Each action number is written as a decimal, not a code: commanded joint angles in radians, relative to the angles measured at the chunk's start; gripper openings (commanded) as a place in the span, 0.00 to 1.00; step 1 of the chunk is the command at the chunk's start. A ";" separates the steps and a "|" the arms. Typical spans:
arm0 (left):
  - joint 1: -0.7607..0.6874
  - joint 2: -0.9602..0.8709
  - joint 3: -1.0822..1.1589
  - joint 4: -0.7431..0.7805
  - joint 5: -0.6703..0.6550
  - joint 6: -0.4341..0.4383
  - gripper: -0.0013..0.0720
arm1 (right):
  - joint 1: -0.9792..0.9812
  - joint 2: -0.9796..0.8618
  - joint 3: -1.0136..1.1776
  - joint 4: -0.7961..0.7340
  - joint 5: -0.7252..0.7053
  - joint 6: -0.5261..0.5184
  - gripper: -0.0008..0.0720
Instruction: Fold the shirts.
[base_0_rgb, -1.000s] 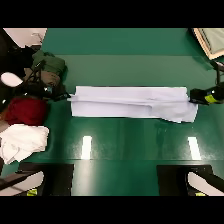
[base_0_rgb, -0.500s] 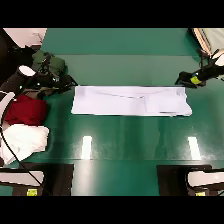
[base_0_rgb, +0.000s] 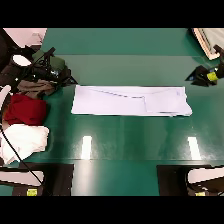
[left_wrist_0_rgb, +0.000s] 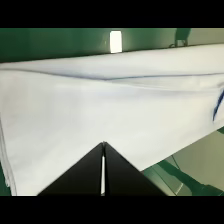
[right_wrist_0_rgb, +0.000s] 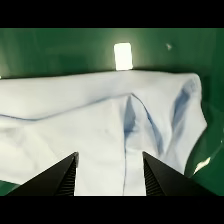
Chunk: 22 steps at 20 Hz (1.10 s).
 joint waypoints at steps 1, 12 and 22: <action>-0.040 -0.001 0.010 -0.002 -0.072 0.013 0.05 | -0.108 -0.003 -0.091 0.016 0.072 -0.027 0.72; -0.372 -0.002 0.010 0.004 0.167 0.003 0.05 | -0.182 -0.033 -0.372 0.194 -0.114 -0.278 0.91; -0.462 -0.003 0.010 0.097 0.203 -0.051 0.05 | -0.038 -0.064 -0.314 0.301 -0.105 -0.315 0.71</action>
